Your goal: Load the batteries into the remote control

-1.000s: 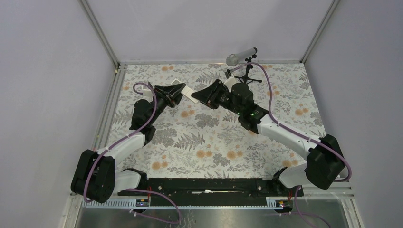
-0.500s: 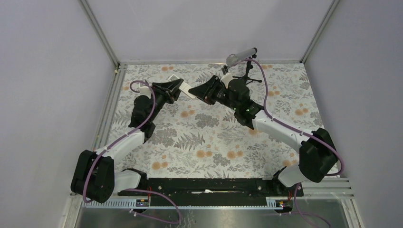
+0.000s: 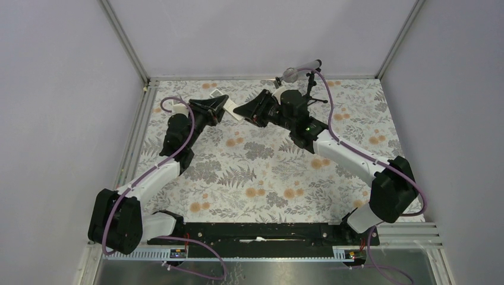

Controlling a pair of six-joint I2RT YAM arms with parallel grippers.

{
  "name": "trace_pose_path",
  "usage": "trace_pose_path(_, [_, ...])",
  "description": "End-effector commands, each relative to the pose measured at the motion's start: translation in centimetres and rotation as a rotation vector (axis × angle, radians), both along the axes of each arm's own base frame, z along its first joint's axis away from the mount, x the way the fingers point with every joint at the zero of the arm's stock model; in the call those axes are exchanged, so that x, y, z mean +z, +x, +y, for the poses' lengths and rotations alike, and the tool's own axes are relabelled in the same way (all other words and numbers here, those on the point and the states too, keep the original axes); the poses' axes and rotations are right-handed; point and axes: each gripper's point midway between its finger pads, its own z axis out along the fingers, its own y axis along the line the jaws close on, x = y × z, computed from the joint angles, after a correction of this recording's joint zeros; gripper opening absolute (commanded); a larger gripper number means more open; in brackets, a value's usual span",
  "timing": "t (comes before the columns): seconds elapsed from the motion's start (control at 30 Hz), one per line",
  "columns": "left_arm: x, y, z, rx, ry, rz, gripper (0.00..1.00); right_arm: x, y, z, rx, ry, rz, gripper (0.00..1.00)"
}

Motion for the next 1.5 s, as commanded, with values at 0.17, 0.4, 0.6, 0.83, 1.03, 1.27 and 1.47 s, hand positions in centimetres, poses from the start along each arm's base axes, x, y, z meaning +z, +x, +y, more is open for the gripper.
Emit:
trace_pose_path(0.17, [7.5,-13.6,-8.8,-0.587,0.101,-0.378,0.0,-6.1,0.3,1.9,0.029,-0.125,0.116,0.16])
trace_pose_path(0.4, [7.0,-14.2,-8.6,-0.584,0.15,-0.404,0.0,-4.7,0.1,2.0,0.042,-0.053,0.045,0.28])
trace_pose_path(0.6, [7.0,-14.5,-8.5,-0.595,0.129,-0.406,0.0,-3.5,0.0,1.7,0.037,-0.009,-0.02,0.27])
trace_pose_path(0.83, [7.6,-14.6,-8.5,-0.603,0.068,-0.395,0.0,-3.3,0.0,0.8,-0.013,0.028,-0.05,0.31])
trace_pose_path(1.03, [7.5,-14.5,-8.3,-0.597,0.004,-0.368,0.0,-2.9,0.7,0.9,-0.038,0.042,-0.075,0.37])
trace_pose_path(1.27, [7.1,-14.4,-8.5,-0.587,-0.032,-0.328,0.0,-2.4,1.2,1.2,-0.043,0.051,-0.091,0.36])
trace_pose_path(1.47, [6.9,-14.0,-8.4,-0.575,-0.012,-0.327,0.0,-2.5,0.4,0.7,-0.03,0.03,-0.087,0.45])
